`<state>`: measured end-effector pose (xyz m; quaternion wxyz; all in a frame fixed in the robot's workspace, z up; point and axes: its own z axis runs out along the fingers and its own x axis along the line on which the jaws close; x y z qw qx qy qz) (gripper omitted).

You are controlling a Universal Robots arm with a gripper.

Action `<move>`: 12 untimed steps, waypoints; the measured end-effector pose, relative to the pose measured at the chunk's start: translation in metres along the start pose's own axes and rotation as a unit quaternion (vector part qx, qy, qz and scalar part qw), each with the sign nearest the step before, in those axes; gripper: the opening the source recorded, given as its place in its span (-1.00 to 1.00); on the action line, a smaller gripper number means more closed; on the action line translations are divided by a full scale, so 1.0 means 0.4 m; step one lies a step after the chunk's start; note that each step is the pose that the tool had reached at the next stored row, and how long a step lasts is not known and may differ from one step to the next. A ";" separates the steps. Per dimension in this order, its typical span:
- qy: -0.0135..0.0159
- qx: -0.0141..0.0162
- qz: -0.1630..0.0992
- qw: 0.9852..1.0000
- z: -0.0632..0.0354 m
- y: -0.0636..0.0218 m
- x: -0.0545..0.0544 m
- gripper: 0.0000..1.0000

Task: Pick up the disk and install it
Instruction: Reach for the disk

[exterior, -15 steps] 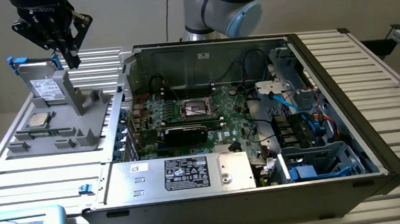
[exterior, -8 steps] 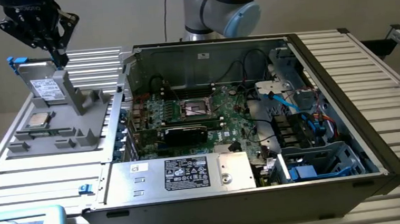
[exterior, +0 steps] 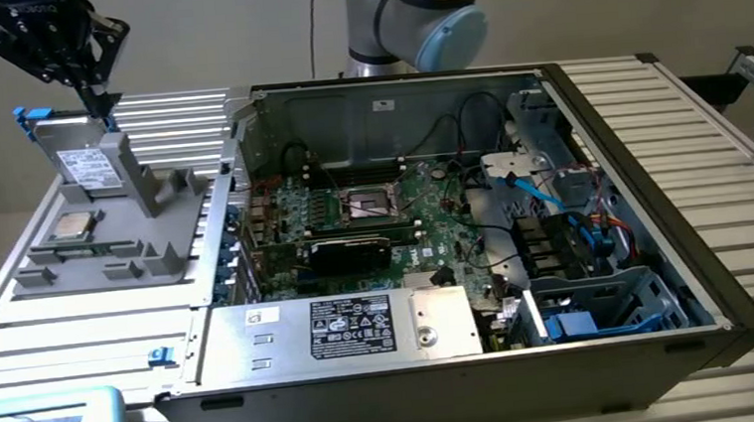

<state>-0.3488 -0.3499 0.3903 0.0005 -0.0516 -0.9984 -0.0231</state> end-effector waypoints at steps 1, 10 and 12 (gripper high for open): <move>0.000 0.000 0.000 1.000 0.000 0.000 0.011 -0.79; 0.000 0.000 -0.001 1.000 0.001 0.029 0.088 -0.79; 0.000 0.000 -0.001 1.000 0.002 0.039 0.102 -0.79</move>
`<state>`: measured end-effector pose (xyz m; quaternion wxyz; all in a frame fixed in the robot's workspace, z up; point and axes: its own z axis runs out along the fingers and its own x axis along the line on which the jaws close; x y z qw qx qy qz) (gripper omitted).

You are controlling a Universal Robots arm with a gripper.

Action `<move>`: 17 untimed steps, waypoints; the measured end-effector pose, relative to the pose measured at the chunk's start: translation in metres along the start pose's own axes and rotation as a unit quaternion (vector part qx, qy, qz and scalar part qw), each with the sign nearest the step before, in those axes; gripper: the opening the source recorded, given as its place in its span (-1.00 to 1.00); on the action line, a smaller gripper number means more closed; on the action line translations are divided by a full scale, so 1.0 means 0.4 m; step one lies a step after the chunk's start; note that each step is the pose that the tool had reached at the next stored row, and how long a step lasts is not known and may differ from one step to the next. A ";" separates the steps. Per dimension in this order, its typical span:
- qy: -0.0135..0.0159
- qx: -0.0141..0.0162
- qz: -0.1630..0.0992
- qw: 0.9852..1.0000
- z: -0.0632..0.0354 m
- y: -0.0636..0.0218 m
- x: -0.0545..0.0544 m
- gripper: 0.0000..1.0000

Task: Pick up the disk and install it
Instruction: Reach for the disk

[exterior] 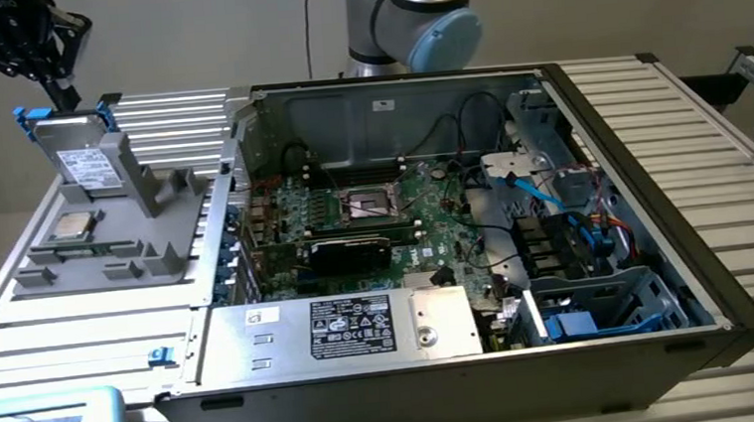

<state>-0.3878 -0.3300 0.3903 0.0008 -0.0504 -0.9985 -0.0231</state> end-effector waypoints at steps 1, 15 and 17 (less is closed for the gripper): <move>0.000 0.000 0.000 1.000 0.000 0.006 0.007 -0.79; 0.005 0.001 0.000 1.000 0.004 0.078 0.105 -0.79; 0.006 0.001 0.000 1.000 0.004 0.086 0.120 -0.79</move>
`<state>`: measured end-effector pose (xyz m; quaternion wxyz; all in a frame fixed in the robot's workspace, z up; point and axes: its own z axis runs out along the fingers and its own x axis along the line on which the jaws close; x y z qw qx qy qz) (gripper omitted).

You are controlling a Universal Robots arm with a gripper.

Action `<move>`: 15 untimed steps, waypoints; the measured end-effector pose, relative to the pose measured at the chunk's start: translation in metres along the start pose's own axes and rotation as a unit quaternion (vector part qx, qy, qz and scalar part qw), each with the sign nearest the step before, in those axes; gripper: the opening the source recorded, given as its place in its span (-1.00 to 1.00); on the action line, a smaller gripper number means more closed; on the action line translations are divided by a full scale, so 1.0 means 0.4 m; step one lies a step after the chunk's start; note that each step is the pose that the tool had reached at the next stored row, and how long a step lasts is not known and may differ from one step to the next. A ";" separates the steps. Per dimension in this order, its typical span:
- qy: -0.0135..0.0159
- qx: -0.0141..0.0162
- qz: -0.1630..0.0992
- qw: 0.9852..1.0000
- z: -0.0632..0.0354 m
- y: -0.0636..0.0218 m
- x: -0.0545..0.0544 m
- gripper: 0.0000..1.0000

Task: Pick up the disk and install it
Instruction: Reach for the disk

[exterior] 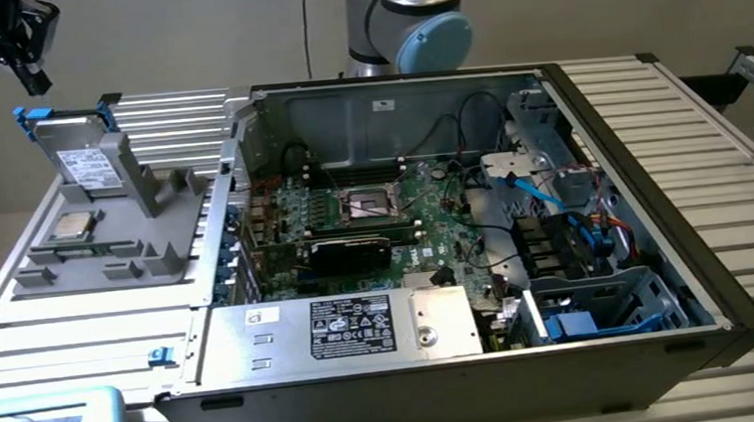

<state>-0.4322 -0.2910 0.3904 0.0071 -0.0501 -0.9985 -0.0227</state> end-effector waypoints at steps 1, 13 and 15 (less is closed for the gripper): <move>0.000 0.000 0.000 1.000 0.000 0.005 0.007 -0.79; 0.006 0.001 -0.012 1.000 0.003 0.055 0.054 -0.79; 0.006 0.001 -0.019 1.000 0.004 0.060 0.056 -0.79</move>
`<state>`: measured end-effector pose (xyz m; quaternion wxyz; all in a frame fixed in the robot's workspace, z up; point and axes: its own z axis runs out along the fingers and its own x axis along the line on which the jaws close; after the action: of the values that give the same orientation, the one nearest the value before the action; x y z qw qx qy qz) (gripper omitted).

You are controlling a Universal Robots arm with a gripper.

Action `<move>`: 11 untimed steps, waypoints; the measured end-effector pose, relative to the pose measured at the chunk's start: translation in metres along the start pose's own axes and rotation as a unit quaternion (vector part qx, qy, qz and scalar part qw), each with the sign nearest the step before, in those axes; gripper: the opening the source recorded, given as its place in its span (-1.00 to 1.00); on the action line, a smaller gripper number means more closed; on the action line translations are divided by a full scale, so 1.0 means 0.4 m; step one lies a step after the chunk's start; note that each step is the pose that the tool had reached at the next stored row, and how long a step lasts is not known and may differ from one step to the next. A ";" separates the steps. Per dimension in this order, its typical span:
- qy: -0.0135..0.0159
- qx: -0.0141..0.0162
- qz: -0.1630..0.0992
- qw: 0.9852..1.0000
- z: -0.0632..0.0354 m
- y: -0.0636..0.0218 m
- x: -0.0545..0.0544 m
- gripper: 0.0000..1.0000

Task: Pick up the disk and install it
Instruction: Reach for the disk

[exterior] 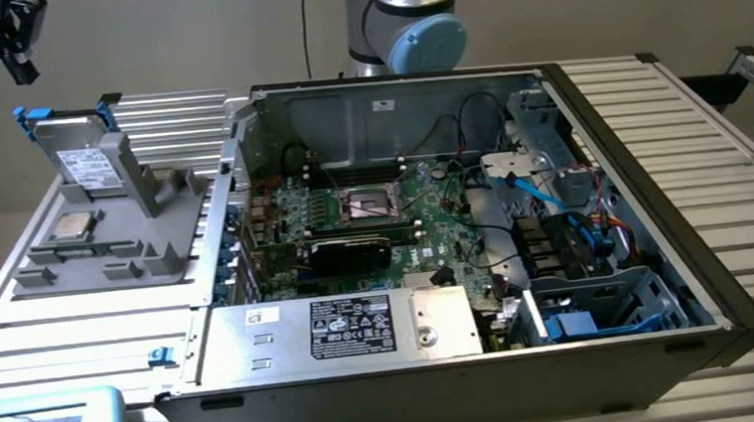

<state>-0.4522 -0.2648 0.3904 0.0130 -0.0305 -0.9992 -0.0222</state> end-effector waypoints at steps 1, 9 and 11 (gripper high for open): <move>0.000 0.000 -0.002 1.000 0.000 0.004 0.002 -0.79; 0.000 0.000 -0.011 1.000 0.003 0.047 0.031 -0.79; 0.001 0.000 -0.015 1.000 0.004 0.049 0.038 -0.79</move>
<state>-0.4660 -0.2441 0.3902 0.0133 -0.0151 -0.9996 -0.0220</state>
